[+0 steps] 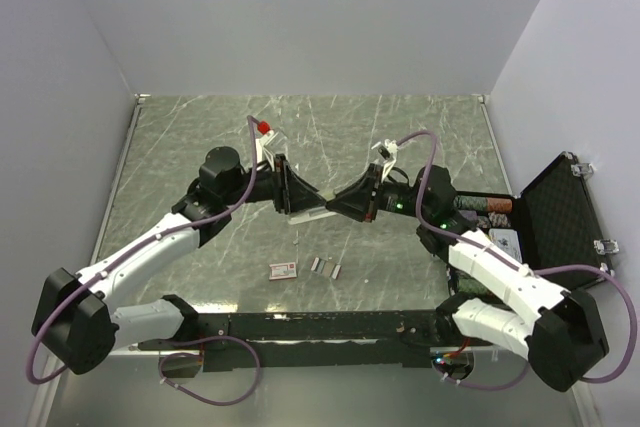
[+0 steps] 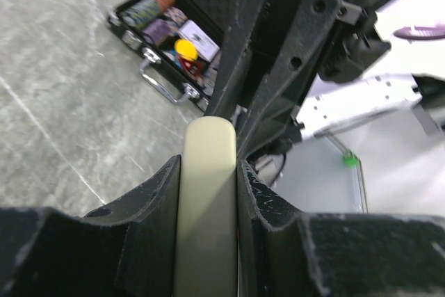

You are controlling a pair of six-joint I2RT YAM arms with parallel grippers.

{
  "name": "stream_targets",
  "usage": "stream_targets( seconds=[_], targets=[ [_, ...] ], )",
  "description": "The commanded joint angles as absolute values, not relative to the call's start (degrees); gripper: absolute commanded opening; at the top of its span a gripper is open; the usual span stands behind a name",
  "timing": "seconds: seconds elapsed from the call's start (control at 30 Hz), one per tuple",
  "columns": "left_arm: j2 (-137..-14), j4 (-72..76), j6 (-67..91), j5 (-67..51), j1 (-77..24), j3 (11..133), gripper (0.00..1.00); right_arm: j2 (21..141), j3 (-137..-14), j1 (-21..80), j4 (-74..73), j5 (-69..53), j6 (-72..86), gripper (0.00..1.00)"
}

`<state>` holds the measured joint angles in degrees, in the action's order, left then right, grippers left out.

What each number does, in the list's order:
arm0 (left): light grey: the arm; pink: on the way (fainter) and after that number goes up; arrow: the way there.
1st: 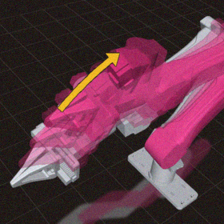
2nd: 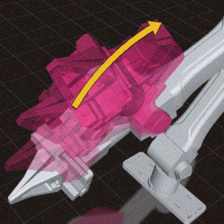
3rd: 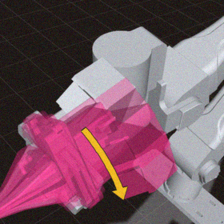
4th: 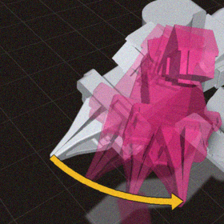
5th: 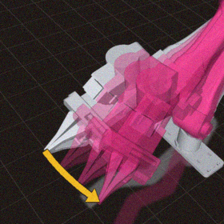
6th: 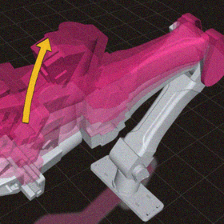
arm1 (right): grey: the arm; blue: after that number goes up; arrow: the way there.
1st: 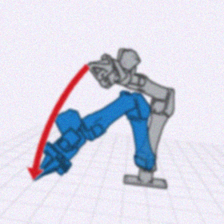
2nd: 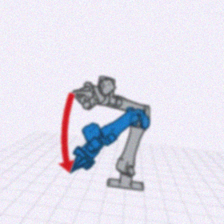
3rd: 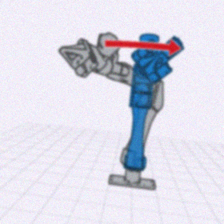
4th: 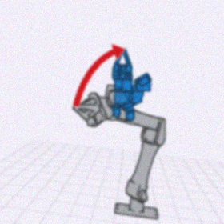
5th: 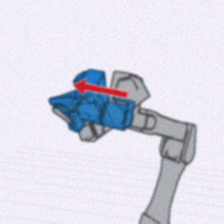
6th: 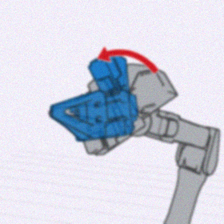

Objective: Unload the staples from the stapler

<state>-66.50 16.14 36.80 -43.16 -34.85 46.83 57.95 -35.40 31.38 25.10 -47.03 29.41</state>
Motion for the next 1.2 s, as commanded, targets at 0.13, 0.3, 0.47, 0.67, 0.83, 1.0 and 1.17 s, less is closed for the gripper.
stream_targets(
  seconds=[0.13, 0.3, 0.47, 0.67, 0.83, 1.0, 1.17],
  targets=[
    [-69.69, 41.04, 41.22, -14.42, -35.07, 51.59, 0.01, 62.84, -36.65, 39.64, 27.68, -62.84, 34.01, 0.01],
    [-69.44, 41.22, 40.96, -9.15, -35.16, 51.50, 0.01, 64.51, -37.44, 41.13, 28.65, -62.84, 34.54, 0.01],
    [-69.17, 39.82, 39.11, -5.10, -35.07, 52.47, 0.01, 65.74, -37.70, 41.75, 29.44, -62.93, 34.89, 0.00],
    [-69.87, 40.52, 38.85, -3.34, -35.07, 53.61, 0.01, 66.27, -38.05, 42.19, 29.44, -62.75, 34.98, 0.00],
    [-70.66, 40.34, 39.02, -4.13, -35.07, 54.40, 0.01, 65.66, -38.67, 42.28, 26.73, -61.88, 33.32, 0.00],
    [-70.66, 39.03, 37.97, -4.22, -34.98, 53.79, 0.01, 63.55, -42.09, 42.19, 15.94, -57.93, 25.95, 0.00],
    [-70.75, 36.65, 36.56, -8.16, -35.16, 53.27, 0.01, 59.95, -48.85, 41.75, 0.29, -44.51, 16.45, 0.00]
  ],
)
